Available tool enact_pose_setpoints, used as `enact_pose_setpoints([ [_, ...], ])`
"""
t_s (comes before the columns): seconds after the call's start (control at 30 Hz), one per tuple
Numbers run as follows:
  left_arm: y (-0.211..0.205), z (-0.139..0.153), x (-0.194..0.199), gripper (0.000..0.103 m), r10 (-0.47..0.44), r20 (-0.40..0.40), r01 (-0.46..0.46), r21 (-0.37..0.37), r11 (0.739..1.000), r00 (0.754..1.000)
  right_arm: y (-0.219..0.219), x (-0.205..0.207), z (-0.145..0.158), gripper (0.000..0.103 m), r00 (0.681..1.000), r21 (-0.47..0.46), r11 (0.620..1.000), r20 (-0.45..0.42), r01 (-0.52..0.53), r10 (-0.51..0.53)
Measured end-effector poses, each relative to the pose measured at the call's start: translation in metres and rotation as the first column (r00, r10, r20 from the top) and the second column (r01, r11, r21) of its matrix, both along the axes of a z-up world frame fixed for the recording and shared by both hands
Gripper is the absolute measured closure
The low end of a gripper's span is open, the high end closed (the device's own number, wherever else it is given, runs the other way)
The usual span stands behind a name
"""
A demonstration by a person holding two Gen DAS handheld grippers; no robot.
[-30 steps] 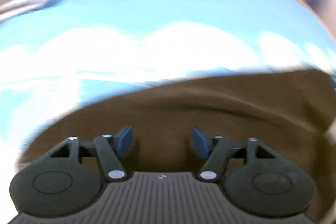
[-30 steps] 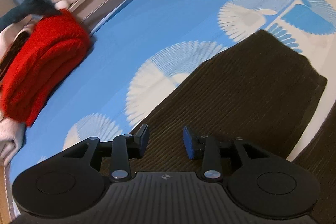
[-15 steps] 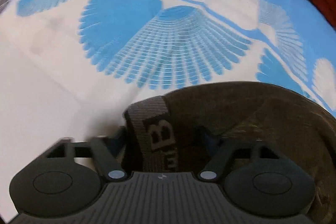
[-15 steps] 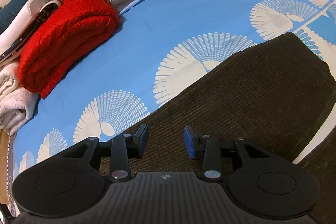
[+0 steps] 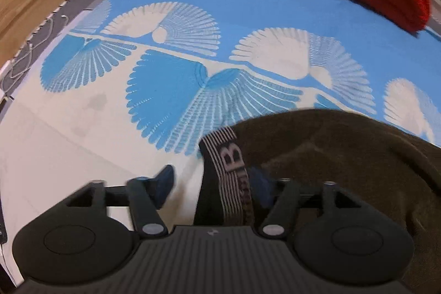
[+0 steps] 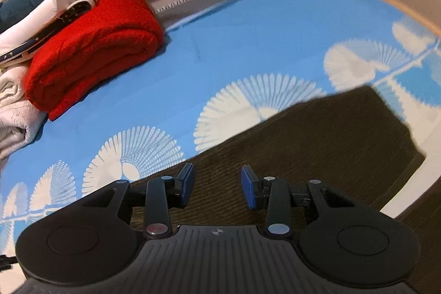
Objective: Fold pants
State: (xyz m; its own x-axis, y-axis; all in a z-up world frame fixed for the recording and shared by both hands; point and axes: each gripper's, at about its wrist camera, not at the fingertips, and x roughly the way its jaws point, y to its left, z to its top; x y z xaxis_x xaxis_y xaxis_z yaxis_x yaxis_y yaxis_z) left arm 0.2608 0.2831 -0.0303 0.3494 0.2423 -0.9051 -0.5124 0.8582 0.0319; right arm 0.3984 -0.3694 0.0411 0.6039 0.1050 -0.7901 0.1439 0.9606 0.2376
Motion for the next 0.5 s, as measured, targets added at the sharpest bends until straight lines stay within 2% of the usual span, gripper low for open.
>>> enact_pose_setpoints([
  [0.03, 0.001, 0.000, -0.005, 0.021, -0.016, 0.003, 0.016, -0.031, 0.999, 1.000, -0.002, -0.003, 0.005, 0.064, 1.000, -0.011, 1.000, 0.013, 0.000, 0.000],
  [0.2, -0.006, -0.011, -0.044, 0.019, -0.154, -0.029, 0.147, -0.169, 0.975, 0.988, -0.025, -0.038, 0.038, 0.064, 0.996, 0.010, 1.000, 0.093, 0.017, -0.018],
  [0.3, -0.015, -0.023, -0.070, 0.019, -0.226, -0.060, 0.212, -0.186, 0.959, 0.972, -0.043, -0.068, 0.053, 0.064, 0.992, 0.004, 1.000, 0.130, -0.006, 0.006],
  [0.43, -0.025, -0.048, -0.096, 0.019, -0.270, -0.115, 0.241, -0.215, 0.946, 0.956, -0.070, -0.108, 0.061, 0.062, 0.988, -0.042, 0.999, 0.150, -0.028, 0.034],
  [0.5, -0.034, -0.064, -0.108, 0.020, -0.312, -0.161, 0.273, -0.228, 0.935, 0.936, -0.083, -0.128, 0.061, 0.062, 0.985, -0.079, 0.997, 0.171, -0.023, 0.036],
])
